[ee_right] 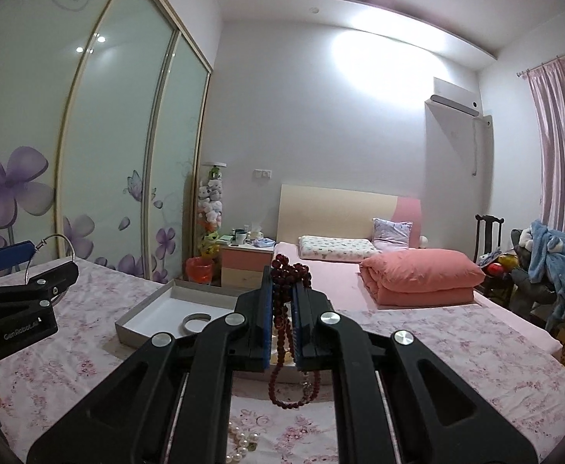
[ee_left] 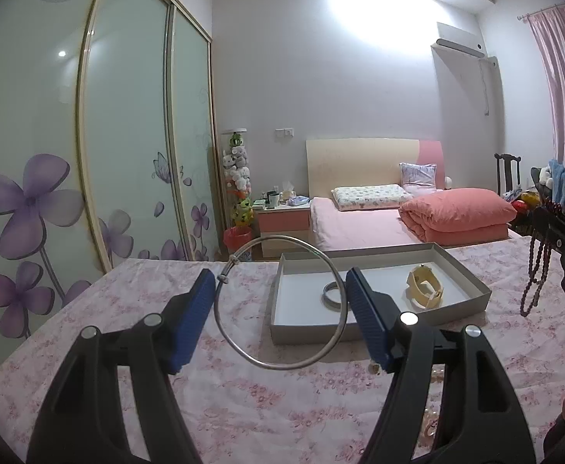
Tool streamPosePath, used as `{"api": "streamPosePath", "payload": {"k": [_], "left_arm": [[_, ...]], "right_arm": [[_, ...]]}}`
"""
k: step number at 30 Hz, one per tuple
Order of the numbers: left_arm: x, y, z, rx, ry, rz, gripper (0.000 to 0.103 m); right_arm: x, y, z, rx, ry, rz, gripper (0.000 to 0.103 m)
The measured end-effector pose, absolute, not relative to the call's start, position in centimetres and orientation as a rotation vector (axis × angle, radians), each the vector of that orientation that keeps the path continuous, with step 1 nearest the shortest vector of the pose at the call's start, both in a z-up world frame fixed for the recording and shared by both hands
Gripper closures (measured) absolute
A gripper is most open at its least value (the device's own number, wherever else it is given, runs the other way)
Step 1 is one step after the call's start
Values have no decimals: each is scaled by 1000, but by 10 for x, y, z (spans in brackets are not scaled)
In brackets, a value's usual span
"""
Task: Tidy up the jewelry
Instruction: 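Carry the hoop bangle into the tray with the left tool while the right tool drops the beads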
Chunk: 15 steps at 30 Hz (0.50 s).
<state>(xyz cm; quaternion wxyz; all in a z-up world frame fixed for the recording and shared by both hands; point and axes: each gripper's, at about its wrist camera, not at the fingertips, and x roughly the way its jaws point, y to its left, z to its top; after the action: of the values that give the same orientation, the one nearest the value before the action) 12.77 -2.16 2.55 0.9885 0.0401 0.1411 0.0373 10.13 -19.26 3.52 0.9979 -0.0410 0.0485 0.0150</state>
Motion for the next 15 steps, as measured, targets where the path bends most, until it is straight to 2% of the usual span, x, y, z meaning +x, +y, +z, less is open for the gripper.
{"api": "streamPosePath", "payload": {"k": [15], "left_arm": [[143,-29,19,88,296,61,35]], "right_arm": [[111,-191,36,-104,67,20,94]]}}
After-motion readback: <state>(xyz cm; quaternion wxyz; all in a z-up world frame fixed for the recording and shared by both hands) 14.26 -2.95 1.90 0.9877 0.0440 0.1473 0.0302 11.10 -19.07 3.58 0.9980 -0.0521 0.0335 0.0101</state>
